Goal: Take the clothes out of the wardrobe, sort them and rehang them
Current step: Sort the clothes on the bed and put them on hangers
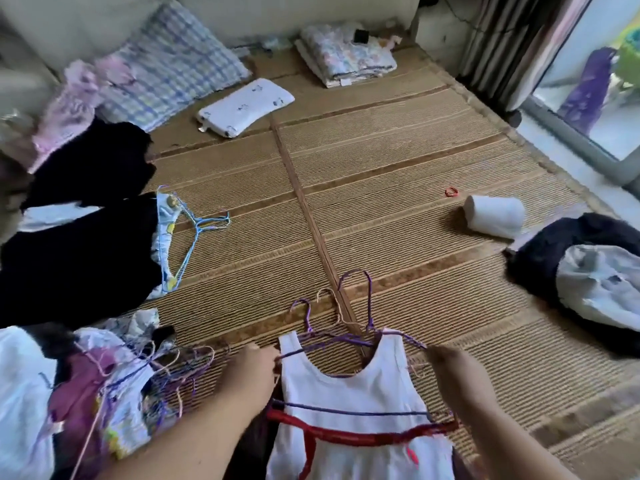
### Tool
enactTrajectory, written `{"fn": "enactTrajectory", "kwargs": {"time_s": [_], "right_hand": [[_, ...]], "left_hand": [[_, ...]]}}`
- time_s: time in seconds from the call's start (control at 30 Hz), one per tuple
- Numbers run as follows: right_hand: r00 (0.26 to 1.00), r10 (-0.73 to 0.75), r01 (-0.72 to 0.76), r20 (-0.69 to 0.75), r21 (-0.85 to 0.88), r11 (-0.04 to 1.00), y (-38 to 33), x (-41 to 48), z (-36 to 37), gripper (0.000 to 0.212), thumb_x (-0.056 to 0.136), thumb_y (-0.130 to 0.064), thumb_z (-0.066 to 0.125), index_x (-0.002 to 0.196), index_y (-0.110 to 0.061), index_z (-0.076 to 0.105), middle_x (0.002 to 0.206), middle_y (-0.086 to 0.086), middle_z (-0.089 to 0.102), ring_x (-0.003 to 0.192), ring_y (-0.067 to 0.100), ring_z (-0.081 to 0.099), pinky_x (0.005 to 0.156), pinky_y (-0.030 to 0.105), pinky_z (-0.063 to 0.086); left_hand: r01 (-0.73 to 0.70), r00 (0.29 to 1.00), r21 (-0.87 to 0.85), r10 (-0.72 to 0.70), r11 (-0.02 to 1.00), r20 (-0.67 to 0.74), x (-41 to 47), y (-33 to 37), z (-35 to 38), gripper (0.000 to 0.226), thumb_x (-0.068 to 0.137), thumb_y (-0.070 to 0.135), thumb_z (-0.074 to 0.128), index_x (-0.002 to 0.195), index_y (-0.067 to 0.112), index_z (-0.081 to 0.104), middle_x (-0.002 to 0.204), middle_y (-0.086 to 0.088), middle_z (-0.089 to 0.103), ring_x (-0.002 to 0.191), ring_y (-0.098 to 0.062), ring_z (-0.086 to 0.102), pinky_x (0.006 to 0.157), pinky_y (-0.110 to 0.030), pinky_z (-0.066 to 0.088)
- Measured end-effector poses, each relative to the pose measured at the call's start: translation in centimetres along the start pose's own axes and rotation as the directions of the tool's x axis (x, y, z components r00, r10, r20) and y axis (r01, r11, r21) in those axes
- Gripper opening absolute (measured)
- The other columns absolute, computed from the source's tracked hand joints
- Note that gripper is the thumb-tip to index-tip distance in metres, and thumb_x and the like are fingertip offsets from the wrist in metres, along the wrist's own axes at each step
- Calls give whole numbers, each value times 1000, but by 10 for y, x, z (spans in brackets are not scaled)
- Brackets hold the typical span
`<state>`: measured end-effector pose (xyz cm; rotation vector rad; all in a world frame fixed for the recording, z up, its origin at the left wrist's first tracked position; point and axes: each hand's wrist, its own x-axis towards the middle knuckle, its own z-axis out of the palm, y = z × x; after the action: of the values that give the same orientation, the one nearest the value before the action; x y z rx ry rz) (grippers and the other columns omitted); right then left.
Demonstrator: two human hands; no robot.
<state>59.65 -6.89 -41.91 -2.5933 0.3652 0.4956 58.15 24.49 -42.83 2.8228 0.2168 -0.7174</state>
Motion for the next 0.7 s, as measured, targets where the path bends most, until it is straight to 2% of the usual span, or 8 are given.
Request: {"fn": "enactTrajectory", "kwargs": {"time_s": [0.07, 0.17, 0.23, 0.3, 0.4, 0.47, 0.6, 0.7], "right_hand": [[998, 6, -3, 64, -49, 999, 0, 29, 23, 21, 93, -22, 49, 75, -19, 59, 72, 2, 63, 75, 23, 62, 58, 26, 35], [995, -5, 15, 100, -106, 994, -6, 72, 47, 19, 92, -25, 48, 85, -24, 65, 88, 4, 69, 90, 24, 64, 64, 22, 35], [992, -4, 21, 124, -131, 991, -8, 94, 63, 18, 90, -22, 49, 90, -24, 67, 92, 4, 70, 93, 24, 65, 65, 22, 36], [994, 5, 10, 113, -134, 991, -10, 106, 78, 19, 90, -22, 47, 98, -23, 65, 96, 7, 68, 96, 27, 64, 68, 26, 42], [992, 38, -29, 122, -78, 997, -19, 98, 103, 33, 92, -30, 47, 124, -22, 52, 114, 14, 61, 108, 32, 57, 83, 35, 46], [987, -37, 46, 158, -51, 998, -28, 77, 117, 32, 91, -33, 49, 121, -22, 51, 113, 10, 60, 109, 30, 54, 86, 35, 47], [948, -125, 157, 291, -91, 983, -56, 20, 124, 55, 89, -32, 54, 141, -26, 37, 139, 1, 46, 126, 20, 44, 100, 30, 39], [916, -209, 258, 341, -103, 961, -90, -19, 121, 57, 89, -33, 55, 142, -24, 37, 144, 0, 40, 131, 17, 39, 103, 24, 33]], "left_hand": [[58, 998, -5, -58, 998, 11, 20, -5, 15, 36, 85, 11, 36, 104, 25, 63, 108, -10, 56, 101, -29, 58, 81, -34, 48], [132, 990, -31, -133, 991, -49, 46, -10, 30, 35, 88, 15, 36, 107, 27, 62, 101, -6, 54, 97, -29, 59, 77, -32, 46], [171, 982, -58, -175, 984, -75, 60, -10, 39, 35, 89, 18, 36, 112, 30, 59, 98, -3, 49, 97, -29, 57, 75, -32, 44], [179, 980, -88, -185, 980, -72, 71, -9, 50, 39, 92, 20, 39, 128, 31, 52, 114, -6, 50, 108, -28, 54, 87, -34, 44], [157, 987, -107, -160, 982, -15, 70, -9, 66, 60, 93, 33, 46, 148, 28, 24, 149, -9, 27, 137, -25, 28, 112, -33, 26], [124, 992, -128, -121, 984, 31, 58, -8, 70, 69, 91, 39, 49, 150, 28, 15, 157, -6, 10, 144, -23, 11, 115, -33, 15], [38, 999, -177, -33, 983, 32, 20, -11, 58, 71, 89, 42, 52, 149, 29, 17, 159, -1, 6, 145, -20, 9, 115, -32, 16], [-19, 1000, -202, 19, 979, -3, -10, -27, 37, 69, 87, 42, 51, 148, 33, 19, 159, 3, 6, 145, -19, 9, 116, -33, 14]]}}
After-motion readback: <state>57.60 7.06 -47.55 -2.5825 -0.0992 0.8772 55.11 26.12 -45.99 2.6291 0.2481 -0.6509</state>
